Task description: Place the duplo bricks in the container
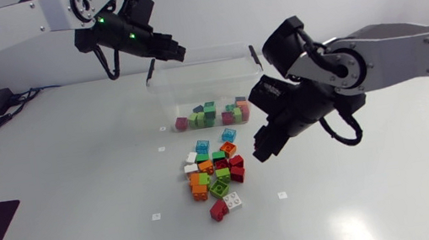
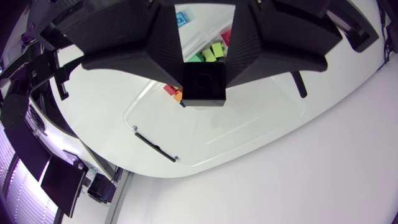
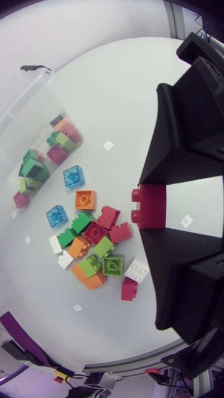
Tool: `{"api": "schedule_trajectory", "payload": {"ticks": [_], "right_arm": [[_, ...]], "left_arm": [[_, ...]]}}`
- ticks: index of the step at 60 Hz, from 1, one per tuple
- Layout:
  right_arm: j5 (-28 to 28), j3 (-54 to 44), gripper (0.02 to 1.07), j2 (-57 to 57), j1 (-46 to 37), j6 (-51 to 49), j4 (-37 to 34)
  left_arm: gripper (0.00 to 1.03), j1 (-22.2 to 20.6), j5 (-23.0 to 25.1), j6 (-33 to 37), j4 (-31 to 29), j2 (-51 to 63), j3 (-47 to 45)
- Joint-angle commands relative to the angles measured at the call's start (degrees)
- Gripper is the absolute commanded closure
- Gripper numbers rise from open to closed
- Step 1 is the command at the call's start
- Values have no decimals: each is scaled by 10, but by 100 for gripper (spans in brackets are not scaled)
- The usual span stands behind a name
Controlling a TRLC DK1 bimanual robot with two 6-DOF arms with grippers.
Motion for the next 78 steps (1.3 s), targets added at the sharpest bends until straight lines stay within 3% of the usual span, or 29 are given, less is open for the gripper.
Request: {"api": "schedule_trajectory", "payload": {"ticks": [1, 4, 7, 13, 16, 37, 60, 78], "right_arm": [[-10, 26, 70, -11, -11, -8, -10], [-11, 37, 70, -11, -13, -8, -13], [-14, 47, 70, -11, -17, -8, -13], [-16, 72, 70, -8, -20, -6, -14], [-17, 86, 70, -4, -22, -4, -14], [-32, 170, 70, 56, -49, 14, -4], [-36, 302, 70, 155, -68, 37, 3], [-36, 362, 70, 210, -80, 50, 11]], "left_arm": [[71, 5, 0, -14, 2, 34, 37], [69, 5, -7, -15, 2, 43, 46], [58, 7, -25, -16, 2, 55, 55], [19, 11, -35, -16, 2, 62, 66], [6, 13, -35, -17, 2, 61, 68], [5, 32, -35, 8, -7, -32, -11], [6, 30, -35, 124, -10, -239, -235], [6, 20, -13, 218, -15, -305, -362]]}}
